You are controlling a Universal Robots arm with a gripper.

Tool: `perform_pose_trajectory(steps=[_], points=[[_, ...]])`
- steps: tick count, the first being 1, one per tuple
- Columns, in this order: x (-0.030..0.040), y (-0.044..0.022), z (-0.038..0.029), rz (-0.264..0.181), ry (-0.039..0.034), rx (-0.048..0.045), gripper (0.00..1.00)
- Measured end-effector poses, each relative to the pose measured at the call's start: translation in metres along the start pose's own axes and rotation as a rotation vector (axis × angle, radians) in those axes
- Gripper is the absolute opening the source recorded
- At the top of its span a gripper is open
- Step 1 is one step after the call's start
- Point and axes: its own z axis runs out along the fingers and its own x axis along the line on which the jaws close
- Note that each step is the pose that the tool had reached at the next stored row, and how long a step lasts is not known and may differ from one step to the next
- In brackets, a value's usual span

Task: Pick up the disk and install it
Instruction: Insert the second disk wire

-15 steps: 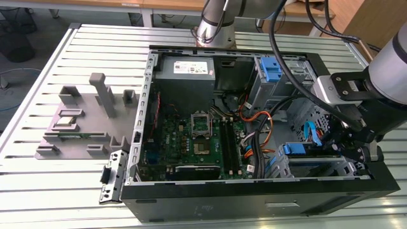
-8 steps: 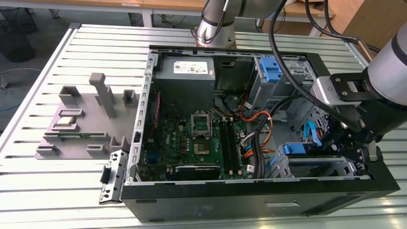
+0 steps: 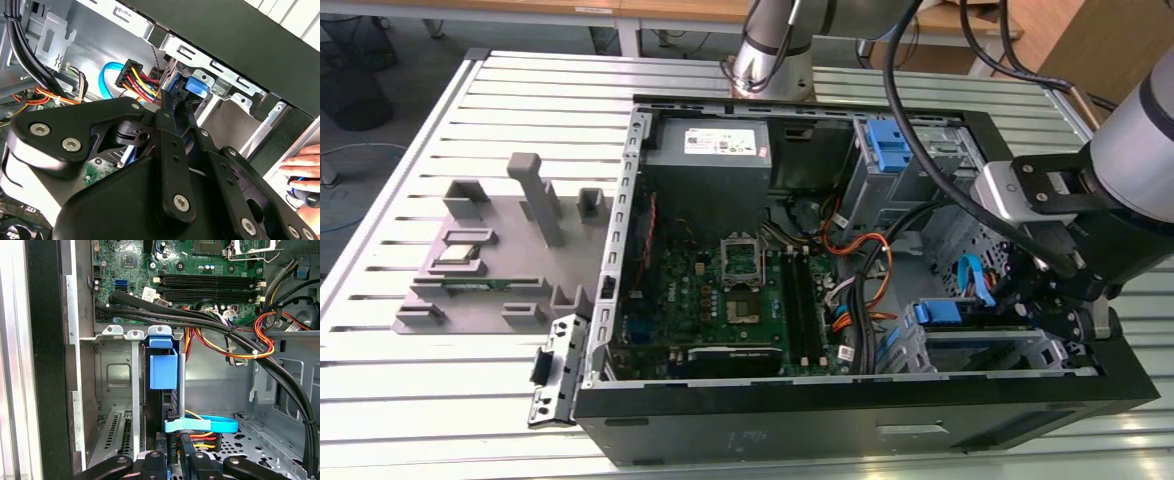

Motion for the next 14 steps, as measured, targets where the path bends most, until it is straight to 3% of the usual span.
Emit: perform_pose_trajectory(steps=[14], points=[[0.0001, 0.0002, 0.0013, 0.0, 0.0027, 0.0001, 0.24]])
